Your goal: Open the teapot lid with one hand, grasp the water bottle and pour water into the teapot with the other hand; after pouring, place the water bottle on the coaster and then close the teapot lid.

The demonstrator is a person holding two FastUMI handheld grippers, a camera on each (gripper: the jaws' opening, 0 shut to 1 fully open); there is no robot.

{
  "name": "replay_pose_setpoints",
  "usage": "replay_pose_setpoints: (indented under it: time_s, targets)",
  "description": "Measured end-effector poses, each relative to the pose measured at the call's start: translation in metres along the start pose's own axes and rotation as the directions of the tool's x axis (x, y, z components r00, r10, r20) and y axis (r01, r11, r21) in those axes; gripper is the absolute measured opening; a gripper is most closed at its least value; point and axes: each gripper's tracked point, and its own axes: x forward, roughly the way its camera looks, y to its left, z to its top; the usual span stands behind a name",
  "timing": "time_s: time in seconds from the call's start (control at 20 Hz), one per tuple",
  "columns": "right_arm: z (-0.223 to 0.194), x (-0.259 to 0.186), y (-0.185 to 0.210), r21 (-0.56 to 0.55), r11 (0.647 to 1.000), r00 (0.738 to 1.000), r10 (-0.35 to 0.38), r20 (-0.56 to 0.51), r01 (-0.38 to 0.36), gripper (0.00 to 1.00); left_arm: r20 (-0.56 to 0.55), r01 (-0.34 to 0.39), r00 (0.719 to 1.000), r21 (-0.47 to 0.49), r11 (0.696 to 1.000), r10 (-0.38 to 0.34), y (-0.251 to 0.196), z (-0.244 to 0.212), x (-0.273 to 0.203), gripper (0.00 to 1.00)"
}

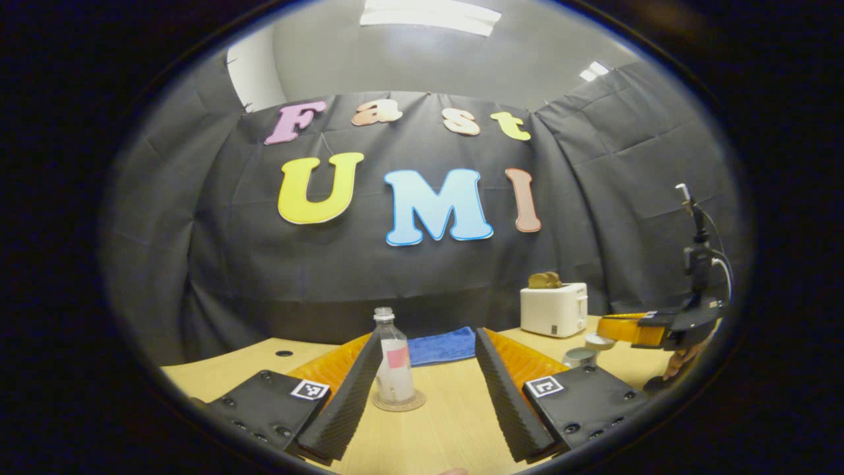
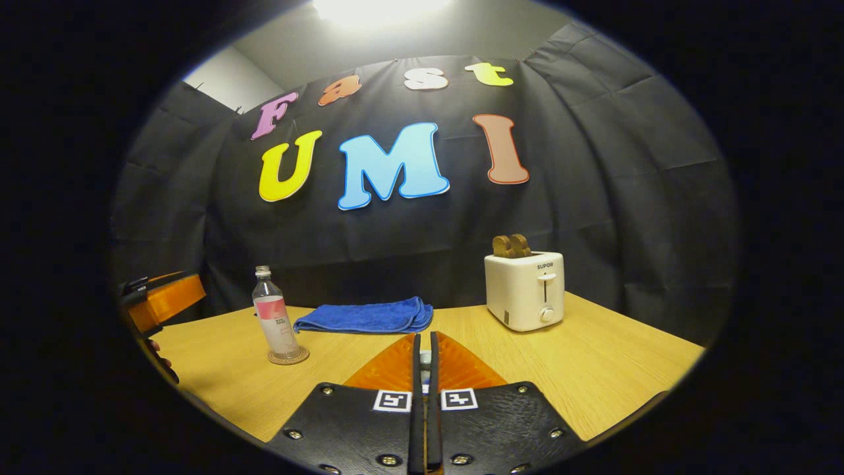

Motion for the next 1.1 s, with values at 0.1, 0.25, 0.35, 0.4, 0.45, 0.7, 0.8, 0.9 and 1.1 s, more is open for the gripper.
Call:
replay_pose_setpoints:
  time_s: [0.1,0.25,0.35,0.4,0.45,0.7,0.8,0.9,1.1]
  targets:
    - [-0.008,0.016,-0.004,-0.027,0.999,1.0,-0.022,-0.022,0.021,0.02,-0.039,0.011,0.999,-0.025,1.0,-0.012,-0.003,-0.019,0.002,0.98]
    - [-0.015,0.029,-0.007,-0.069,0.997,0.999,-0.039,-0.034,0.037,0.02,-0.062,0.015,0.998,-0.075,0.997,-0.02,0.0,-0.027,0.006,0.98]
    - [-0.018,0.033,-0.008,-0.086,0.996,0.998,-0.043,-0.038,0.04,0.02,-0.067,0.01,0.998,-0.081,0.997,-0.015,0.003,-0.031,0.007,0.98]
    - [-0.021,0.034,-0.008,-0.09,0.995,0.998,-0.046,-0.045,0.042,0.02,-0.069,0.006,0.998,-0.079,0.997,-0.011,0.005,-0.032,0.007,0.98]
    - [-0.023,0.034,-0.01,-0.091,0.995,0.997,-0.051,-0.053,0.046,0.02,-0.069,0.008,0.998,-0.08,0.997,-0.013,0.003,-0.032,0.007,0.98]
    - [-0.027,0.034,-0.013,-0.092,0.994,0.996,-0.06,-0.064,0.054,0.02,-0.067,0.013,0.998,-0.065,0.998,-0.018,-0.002,-0.032,0.006,0.98]
    - [-0.027,0.034,-0.013,-0.091,0.994,0.996,-0.062,-0.067,0.056,0.02,-0.059,0.011,0.998,-0.057,0.998,-0.014,-0.002,-0.028,0.005,0.98]
    - [-0.029,0.034,-0.012,-0.094,0.994,0.995,-0.06,-0.079,0.053,0.07,-0.05,0.001,0.999,-0.047,0.999,-0.004,0.002,-0.025,0.003,0.98]
    - [-0.03,0.033,-0.009,-0.117,0.992,0.994,-0.056,-0.09,0.045,0.14,-0.044,-0.006,0.999,-0.044,0.999,0.004,0.006,-0.021,0.001,0.98]
